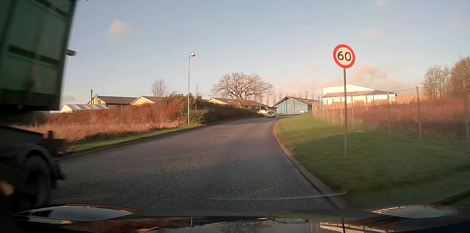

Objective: Follow the waypoints while adhering to traffic rules and regulations

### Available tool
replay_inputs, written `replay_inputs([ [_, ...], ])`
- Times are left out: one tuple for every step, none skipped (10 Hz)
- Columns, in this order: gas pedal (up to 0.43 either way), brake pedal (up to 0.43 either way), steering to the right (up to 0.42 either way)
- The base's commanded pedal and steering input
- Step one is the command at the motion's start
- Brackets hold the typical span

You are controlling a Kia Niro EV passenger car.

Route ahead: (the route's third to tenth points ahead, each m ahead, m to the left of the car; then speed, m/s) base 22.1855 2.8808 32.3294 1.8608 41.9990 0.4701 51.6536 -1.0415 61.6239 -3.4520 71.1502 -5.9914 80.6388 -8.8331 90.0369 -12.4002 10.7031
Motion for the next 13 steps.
replay_inputs([
  [0.390,0.000,0.001],
  [0.390,0.000,0.001],
  [0.390,0.000,0.001],
  [0.390,0.000,0.004],
  [0.390,0.000,0.006],
  [0.390,0.000,0.007],
  [0.390,0.000,0.007],
  [0.390,0.000,0.007],
  [0.390,0.000,0.011],
  [0.390,0.000,0.015],
  [0.390,0.000,0.015],
  [0.390,0.000,0.015],
  [0.390,0.000,0.017],
])
